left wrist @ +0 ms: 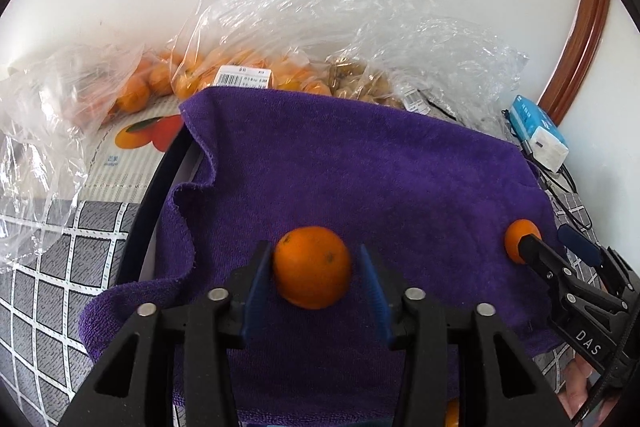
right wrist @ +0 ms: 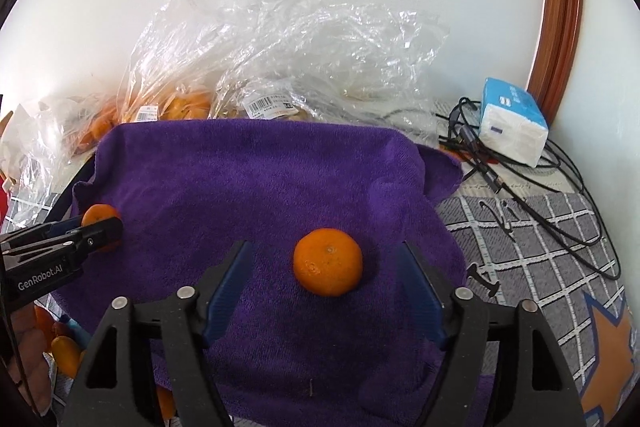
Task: Organize fruits
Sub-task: 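Open the right tool onto the towel while the left tool releases its tangerine, then move both tools back toward the fruit on the blue paper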
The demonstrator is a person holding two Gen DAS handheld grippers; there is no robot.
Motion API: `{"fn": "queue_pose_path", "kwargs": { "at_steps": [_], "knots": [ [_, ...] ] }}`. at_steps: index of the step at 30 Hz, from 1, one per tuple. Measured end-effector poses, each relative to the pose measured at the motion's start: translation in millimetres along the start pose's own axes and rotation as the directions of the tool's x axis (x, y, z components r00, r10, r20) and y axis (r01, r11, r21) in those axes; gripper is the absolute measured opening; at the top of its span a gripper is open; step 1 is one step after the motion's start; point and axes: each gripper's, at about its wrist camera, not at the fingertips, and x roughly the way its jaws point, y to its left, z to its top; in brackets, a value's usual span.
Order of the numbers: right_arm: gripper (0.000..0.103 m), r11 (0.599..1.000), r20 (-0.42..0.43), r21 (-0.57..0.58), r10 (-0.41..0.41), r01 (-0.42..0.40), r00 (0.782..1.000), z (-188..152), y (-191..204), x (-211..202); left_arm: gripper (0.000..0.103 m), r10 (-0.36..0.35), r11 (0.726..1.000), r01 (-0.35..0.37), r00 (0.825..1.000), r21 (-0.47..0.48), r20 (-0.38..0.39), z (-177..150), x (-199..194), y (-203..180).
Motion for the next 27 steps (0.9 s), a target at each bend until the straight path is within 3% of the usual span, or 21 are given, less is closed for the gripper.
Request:
{"fn": "queue_pose_path", "kwargs": {
  "at_steps": [3,10,12,15,18,23,27],
  "knots": [
    [0.075,0.999,0.021,0.017,-0.03,0.03,0.999,3,-4,-7,0.052,-0.001,1.0,0.001,1.0,0.014,0.021,0,-8,-3],
    [0.075,0.997,0.09,0.075,-0.01,0.004,0.996,14,-14,-33,0.052,0.024,0.999,-0.026,0.994,0.023,0.11,7,-49,-3],
    [0.075,0.995,0.105,0.096,-0.042,0.032,0.994,17,-15,-43,0.052,0.032,0.998,-0.039,0.991,0.049,0.132,2,-65,-3],
    [0.075,0.994,0.074,0.101,-0.044,0.036,0.996,20,-11,-55,0.052,0.057,0.99,-0.076,0.986,0.118,0.154,-11,-89,-2],
    [0.075,0.996,0.049,0.09,-0.002,-0.003,0.999,14,-3,-67,0.052,0.094,0.985,-0.12,0.976,0.122,0.198,-26,-108,5],
    [0.075,1.0,0.041,0.027,0.015,-0.016,0.999,-12,19,-85,0.052,0.097,0.995,-0.101,0.982,0.018,0.162,-46,-122,31],
    [0.075,0.998,0.006,0.015,0.057,-0.057,0.998,-35,29,-91,0.052,0.13,0.991,-0.131,0.982,0.001,0.135,-62,-127,46]
  ]
}}
